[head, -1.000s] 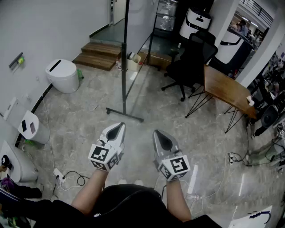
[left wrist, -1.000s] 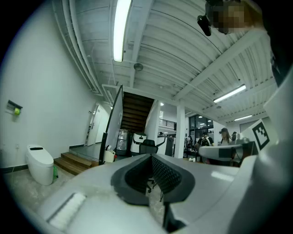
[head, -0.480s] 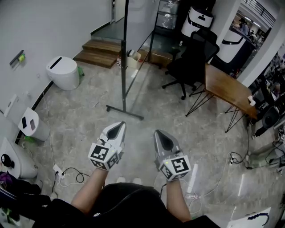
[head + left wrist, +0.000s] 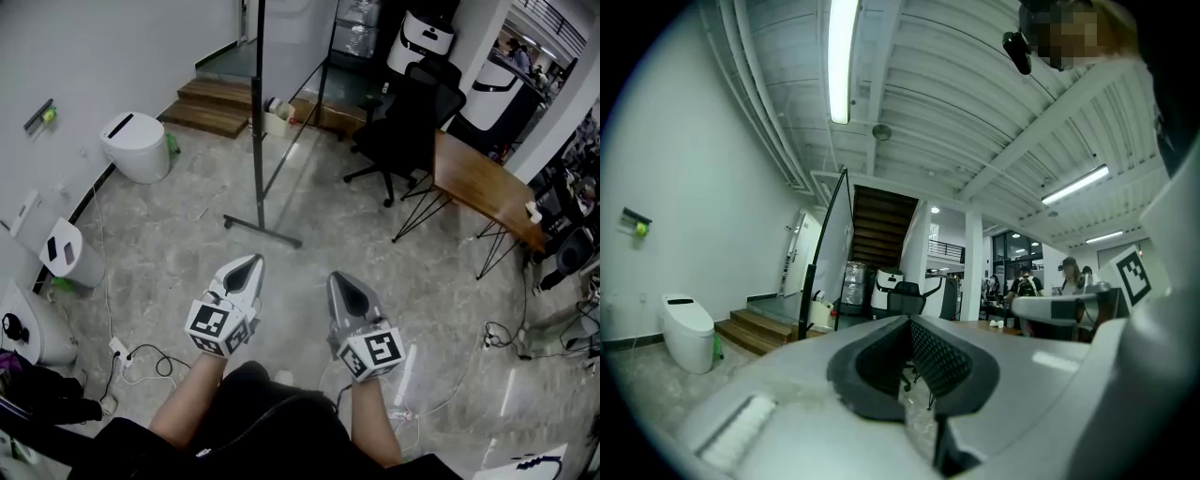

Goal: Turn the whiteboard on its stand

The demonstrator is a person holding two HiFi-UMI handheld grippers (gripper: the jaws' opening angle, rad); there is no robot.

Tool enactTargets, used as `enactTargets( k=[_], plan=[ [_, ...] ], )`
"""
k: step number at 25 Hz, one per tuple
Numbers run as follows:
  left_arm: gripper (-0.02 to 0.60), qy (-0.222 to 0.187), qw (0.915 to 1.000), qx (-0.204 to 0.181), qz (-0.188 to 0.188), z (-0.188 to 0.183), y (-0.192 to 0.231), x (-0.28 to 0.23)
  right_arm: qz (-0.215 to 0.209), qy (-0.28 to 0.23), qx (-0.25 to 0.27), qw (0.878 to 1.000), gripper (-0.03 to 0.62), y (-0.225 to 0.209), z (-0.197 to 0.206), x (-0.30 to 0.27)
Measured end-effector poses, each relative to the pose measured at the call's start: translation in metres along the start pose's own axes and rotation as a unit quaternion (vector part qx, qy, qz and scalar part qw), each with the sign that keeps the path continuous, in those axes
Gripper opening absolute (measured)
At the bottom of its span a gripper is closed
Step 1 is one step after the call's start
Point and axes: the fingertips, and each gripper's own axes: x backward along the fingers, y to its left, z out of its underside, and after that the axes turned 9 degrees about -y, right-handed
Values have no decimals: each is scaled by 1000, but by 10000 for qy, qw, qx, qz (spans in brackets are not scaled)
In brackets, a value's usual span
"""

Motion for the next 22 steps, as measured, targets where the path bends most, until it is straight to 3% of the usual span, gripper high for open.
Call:
enactTargets(
  k=[11, 22],
  plan=[
    [3, 50, 9998, -111, -127, 4, -3, -9, -164, 82, -15, 9998, 6, -13, 1, -5],
    [3, 108, 9999, -19, -23, 15, 35, -61, -43, 165, -11, 9999, 6, -46, 16, -54]
  ],
)
